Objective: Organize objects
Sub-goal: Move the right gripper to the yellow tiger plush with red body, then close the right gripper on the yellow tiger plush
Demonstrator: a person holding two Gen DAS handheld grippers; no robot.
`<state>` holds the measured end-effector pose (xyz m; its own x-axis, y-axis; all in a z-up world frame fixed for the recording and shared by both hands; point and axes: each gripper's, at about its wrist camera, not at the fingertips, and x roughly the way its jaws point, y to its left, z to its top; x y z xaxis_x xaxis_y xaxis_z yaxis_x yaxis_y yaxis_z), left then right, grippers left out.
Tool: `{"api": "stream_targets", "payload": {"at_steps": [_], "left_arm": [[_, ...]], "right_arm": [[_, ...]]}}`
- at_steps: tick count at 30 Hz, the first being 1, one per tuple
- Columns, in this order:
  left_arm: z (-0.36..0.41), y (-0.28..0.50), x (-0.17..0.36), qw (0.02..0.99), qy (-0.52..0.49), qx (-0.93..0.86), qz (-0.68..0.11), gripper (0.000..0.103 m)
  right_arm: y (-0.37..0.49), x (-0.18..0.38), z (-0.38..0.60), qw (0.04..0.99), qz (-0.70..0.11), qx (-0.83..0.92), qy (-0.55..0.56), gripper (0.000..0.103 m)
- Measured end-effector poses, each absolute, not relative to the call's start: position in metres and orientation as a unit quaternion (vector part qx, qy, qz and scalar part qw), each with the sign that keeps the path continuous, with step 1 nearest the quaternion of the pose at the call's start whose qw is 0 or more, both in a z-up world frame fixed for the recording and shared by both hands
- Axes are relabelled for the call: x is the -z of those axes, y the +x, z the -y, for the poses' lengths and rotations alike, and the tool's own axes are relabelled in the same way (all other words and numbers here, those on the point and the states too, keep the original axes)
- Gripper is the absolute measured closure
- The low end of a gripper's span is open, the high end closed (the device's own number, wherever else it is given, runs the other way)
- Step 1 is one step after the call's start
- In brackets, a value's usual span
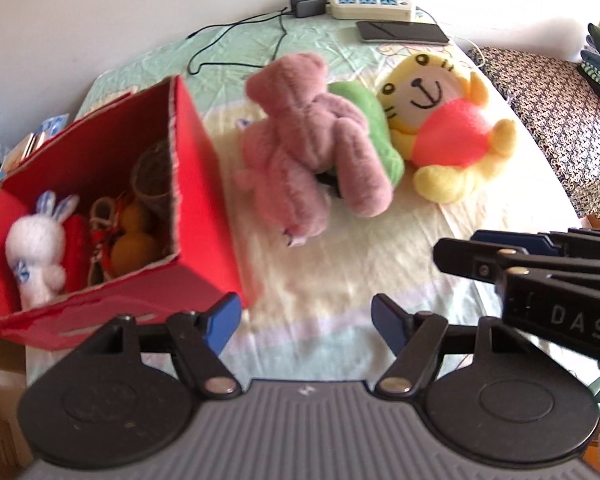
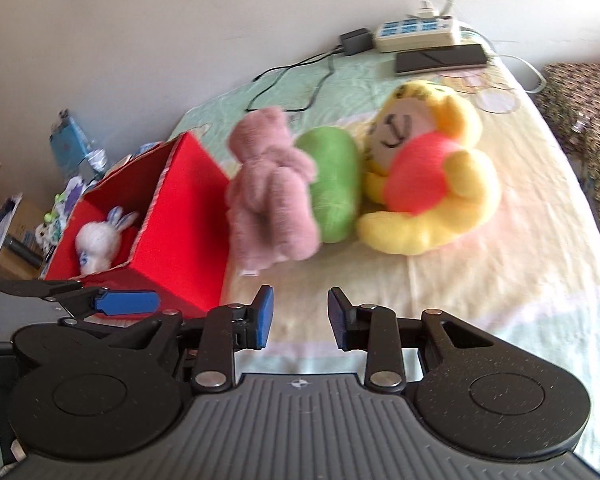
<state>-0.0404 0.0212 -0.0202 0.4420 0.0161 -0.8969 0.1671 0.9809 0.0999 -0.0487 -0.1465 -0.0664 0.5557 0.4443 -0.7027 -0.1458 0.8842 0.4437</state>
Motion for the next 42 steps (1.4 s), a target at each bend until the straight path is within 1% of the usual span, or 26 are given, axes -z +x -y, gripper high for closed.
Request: {"api": "stream_targets", "payload": {"at_steps": [10, 17, 21, 22, 24, 28, 33, 35, 37, 40, 42], "left_arm": [[0.020, -0.023, 0.025, 0.850, 0.090, 0.094, -0.511, 0.029], [0.042, 0.001, 0.025, 0.851, 0.035, 0.156, -0.499, 0.029], [0.055, 0.023, 0.027, 0.851, 0.004, 0.191, -0.490, 0.028], [0.059, 0.030, 0.031, 0.846, -0.008, 0.202, -0.493, 0.027], [0.063, 0.044, 0.037, 0.836, -0.034, 0.216, -0.504, 0.027], [0.069, 0.064, 0.051, 0.824, -0.064, 0.224, -0.516, 0.026], [0.071, 0.086, 0.069, 0.811, -0.087, 0.229, -0.531, 0.020], [0.072, 0.093, 0.074, 0.811, -0.083, 0.224, -0.535, 0.015], [0.073, 0.099, 0.079, 0.808, -0.084, 0.227, -0.537, 0.011], [0.075, 0.106, 0.084, 0.805, -0.080, 0.233, -0.540, 0.008], [0.074, 0.110, 0.088, 0.802, -0.083, 0.239, -0.542, 0.007]], "right_arm": [[-0.041, 0.072, 0.200, 0.872, -0.427, -0.121, 0.207, 0.070], [-0.020, 0.069, 0.239, 0.883, -0.401, -0.092, 0.224, 0.070], [0.000, 0.073, 0.265, 0.872, -0.389, -0.100, 0.280, 0.066], [0.007, 0.076, 0.271, 0.866, -0.389, -0.103, 0.296, 0.063], [0.020, 0.082, 0.279, 0.857, -0.389, -0.106, 0.322, 0.060], [0.043, 0.093, 0.282, 0.847, -0.394, -0.123, 0.335, 0.058], [0.070, 0.108, 0.277, 0.837, -0.409, -0.147, 0.333, 0.057], [0.079, 0.115, 0.277, 0.832, -0.419, -0.152, 0.331, 0.057], [0.088, 0.124, 0.275, 0.820, -0.431, -0.163, 0.340, 0.057], [0.098, 0.135, 0.268, 0.806, -0.446, -0.178, 0.346, 0.057], [0.101, 0.138, 0.265, 0.804, -0.445, -0.184, 0.349, 0.057]]}}
